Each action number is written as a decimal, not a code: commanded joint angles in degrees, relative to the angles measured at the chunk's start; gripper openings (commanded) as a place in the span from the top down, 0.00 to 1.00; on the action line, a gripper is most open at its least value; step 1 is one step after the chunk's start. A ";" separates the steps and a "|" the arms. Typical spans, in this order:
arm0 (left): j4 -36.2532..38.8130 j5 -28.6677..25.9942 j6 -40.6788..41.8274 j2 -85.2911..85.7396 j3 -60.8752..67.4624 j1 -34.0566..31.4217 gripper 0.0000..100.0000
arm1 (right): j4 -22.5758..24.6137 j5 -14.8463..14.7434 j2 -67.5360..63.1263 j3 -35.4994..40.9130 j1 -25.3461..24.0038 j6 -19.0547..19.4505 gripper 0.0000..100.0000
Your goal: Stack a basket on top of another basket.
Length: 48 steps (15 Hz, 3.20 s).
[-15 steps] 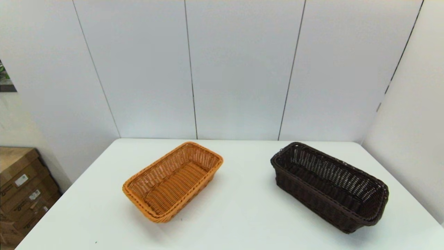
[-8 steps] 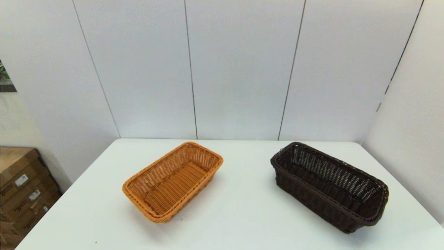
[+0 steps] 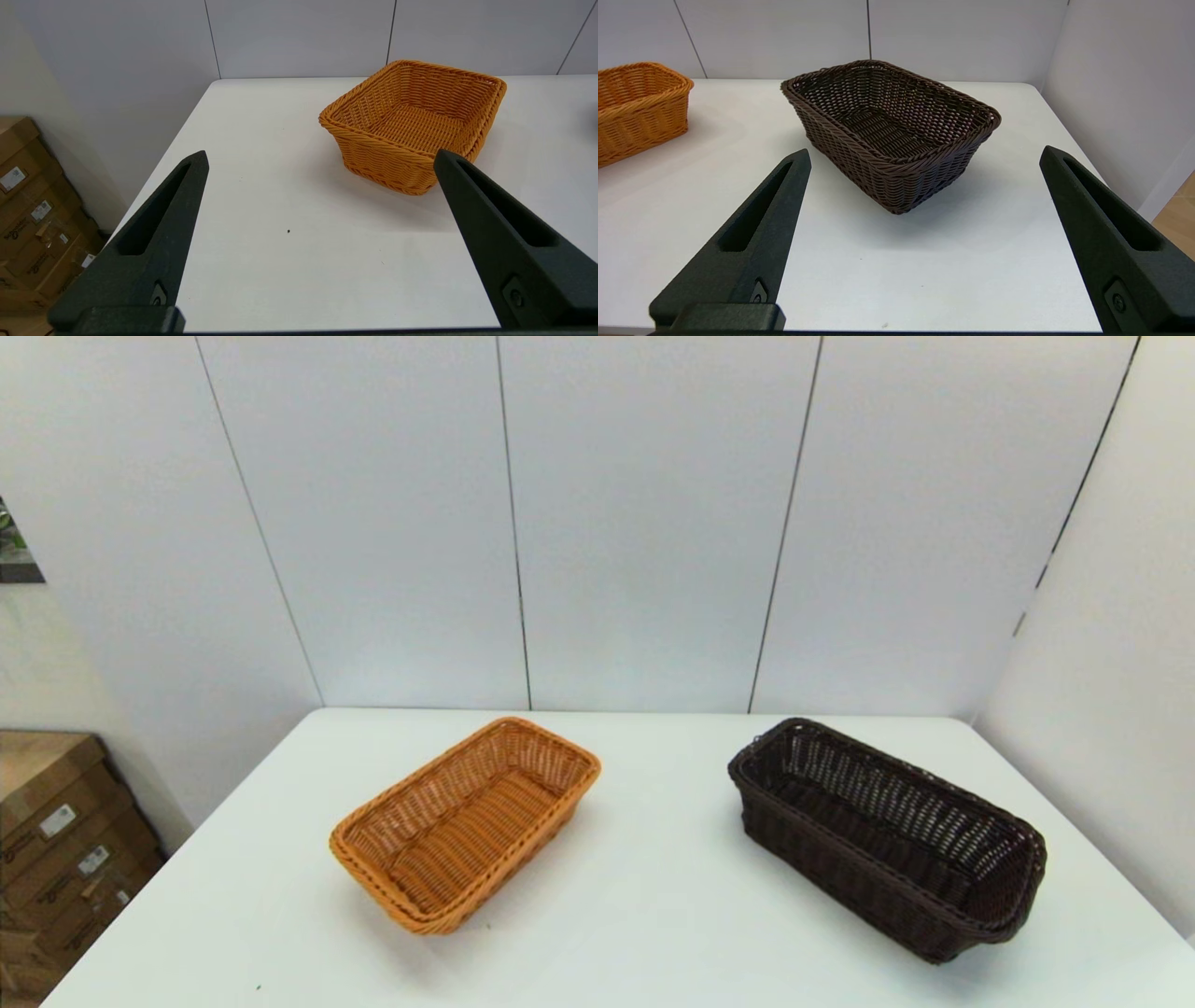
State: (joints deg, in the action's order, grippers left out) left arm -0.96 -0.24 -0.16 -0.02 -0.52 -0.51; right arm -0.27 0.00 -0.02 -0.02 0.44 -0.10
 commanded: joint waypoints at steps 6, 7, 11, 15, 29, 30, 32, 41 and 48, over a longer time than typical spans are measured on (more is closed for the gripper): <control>-0.09 0.07 -0.11 0.11 0.00 -0.02 0.00 | 0.00 0.00 0.11 0.02 0.00 0.01 0.00; 0.00 -0.02 -0.02 0.11 0.00 -0.02 0.00 | 0.00 0.00 0.02 0.02 0.00 0.01 0.00; 0.00 -0.02 -0.02 0.11 0.00 -0.02 0.00 | 0.00 0.00 0.02 0.02 0.00 0.01 0.00; -0.18 0.07 -0.02 0.11 -0.09 -0.02 0.00 | 0.00 0.00 0.02 -0.06 0.00 0.01 0.00; -9.58 0.33 -0.02 -3.32 -9.85 -0.02 0.00 | 0.00 0.00 0.11 -0.06 0.00 0.01 0.00; -9.58 0.33 -0.02 -5.34 -11.69 -0.02 0.00 | 0.00 0.00 0.11 0.02 0.00 0.01 0.00; -9.50 0.60 -0.37 -12.02 -15.74 -0.02 0.00 | 0.00 0.00 0.02 0.02 0.00 0.01 0.00; -10.46 1.91 -0.46 -46.82 -31.73 -0.28 0.00 | 0.00 0.00 0.02 0.02 0.00 0.01 0.00; -16.88 4.73 -15.31 -61.94 -35.69 -0.10 0.00 | 0.00 0.00 0.11 0.02 0.00 0.01 0.00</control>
State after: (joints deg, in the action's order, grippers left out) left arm -14.71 4.07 -8.31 -55.24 -34.12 -0.84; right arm -0.24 -0.02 -0.02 -0.02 0.44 -0.07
